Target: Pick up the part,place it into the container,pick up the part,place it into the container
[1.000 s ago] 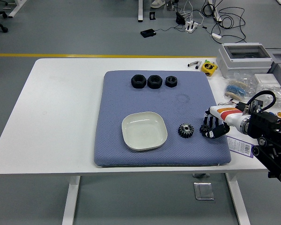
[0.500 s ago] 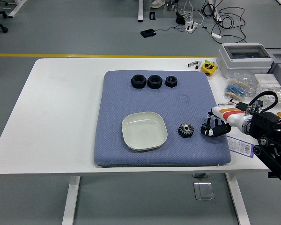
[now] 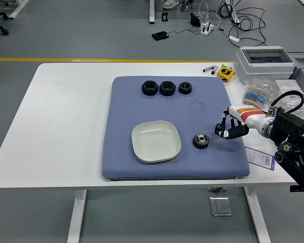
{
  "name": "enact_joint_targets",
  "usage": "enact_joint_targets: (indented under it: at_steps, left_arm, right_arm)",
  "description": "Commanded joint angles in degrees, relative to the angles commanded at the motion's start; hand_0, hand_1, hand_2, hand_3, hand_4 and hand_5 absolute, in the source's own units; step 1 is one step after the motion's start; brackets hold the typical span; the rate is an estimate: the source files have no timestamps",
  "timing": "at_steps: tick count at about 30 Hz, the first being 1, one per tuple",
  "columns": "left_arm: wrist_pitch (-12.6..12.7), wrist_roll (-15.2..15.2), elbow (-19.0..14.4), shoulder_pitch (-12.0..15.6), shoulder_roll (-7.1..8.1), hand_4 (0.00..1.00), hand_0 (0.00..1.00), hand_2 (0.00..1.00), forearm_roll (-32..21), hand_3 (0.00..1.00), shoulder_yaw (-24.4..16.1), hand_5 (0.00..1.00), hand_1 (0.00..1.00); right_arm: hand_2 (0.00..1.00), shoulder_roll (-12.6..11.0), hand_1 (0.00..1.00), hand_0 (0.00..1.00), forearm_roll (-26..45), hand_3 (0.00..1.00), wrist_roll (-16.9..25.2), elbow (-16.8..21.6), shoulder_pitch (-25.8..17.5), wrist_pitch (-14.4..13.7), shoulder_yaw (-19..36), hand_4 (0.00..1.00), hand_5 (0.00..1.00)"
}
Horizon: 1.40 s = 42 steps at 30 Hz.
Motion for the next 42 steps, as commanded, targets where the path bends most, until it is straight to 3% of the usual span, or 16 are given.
enact_joint_targets:
  at_steps: [9,15,21,26,27,32,33,38,39,42]
  left_arm:
    - [0.0,0.1,0.0,0.1,0.04,0.616,0.724,0.731,0.2,0.596,-0.1,0.598,0.636]
    - [0.1,0.1,-0.1,0.2,0.13,0.616,0.723,0.731,0.4,0.596,-0.1,0.598,0.634]
    - [0.2,0.2,-0.1,0.1,0.25,0.616,0.723,0.731,0.9,0.596,-0.3,0.598,0.636]
    - [0.2,0.2,-0.1,-0.1,0.4,0.616,0.723,0.731,1.2,0.596,-0.3,0.598,0.636]
    - [0.2,0.2,-0.2,-0.1,0.44,0.616,0.723,0.73,1.3,0.594,-0.3,0.597,0.631]
    - [0.2,0.1,-0.1,-0.2,0.54,0.616,0.723,0.73,1.5,0.594,-0.4,0.597,0.631]
    - [0.2,0.2,-0.1,-0.3,0.54,0.616,0.724,0.728,1.5,0.595,-0.4,0.597,0.629]
    - [0.3,0.1,-0.1,-0.4,0.57,0.616,0.724,0.728,1.3,0.595,-0.3,0.597,0.629]
    - [0.3,0.1,-0.1,-0.4,0.58,0.616,0.724,0.728,1.3,0.593,-0.3,0.597,0.624]
    - [0.3,0.2,-0.1,-0.4,0.6,0.616,0.724,0.728,1.6,0.593,-0.4,0.597,0.624]
  right_arm:
    - [0.246,1.4,0.13,0.002,-0.3,0.26,-1.1,9.2,0.4,-1.5,-2.3,0.703,0.483]
    - [0.249,3.5,0.135,0.013,1.6,0.276,-0.3,12.0,1.8,-2.2,-6.2,0.723,0.471]
    - [0.254,8.2,0.14,0.013,2.3,0.28,-0.2,8.3,3.7,-3.5,-9.7,0.73,0.461]
    - [0.254,12.0,0.14,0.013,4.3,0.28,-0.2,1.6,5.9,-5.5,-12.8,0.73,0.461]
    - [0.396,12.5,0.249,0.082,4.5,0.473,-0.4,0.3,6.2,-5.4,-13.4,0.854,0.431]
    - [0.396,13.9,0.249,0.082,3.8,0.473,-1.6,-2.7,7.8,-4.4,-15.9,0.854,0.431]
    - [0.503,13.9,0.413,0.218,3.6,0.495,-1.7,-2.8,7.8,-4.1,-16.0,0.974,0.441]
    - [0.503,14.2,0.413,0.218,3.0,0.495,-0.4,-3.5,7.9,-2.6,-15.1,0.974,0.441]
    - [0.576,14.0,0.52,0.316,2.8,0.533,0.0,-3.4,7.9,-2.7,-14.9,0.998,0.412]
    - [0.576,13.6,0.52,0.316,2.6,0.533,0.5,-2.9,7.8,-3.1,-14.1,0.998,0.412]
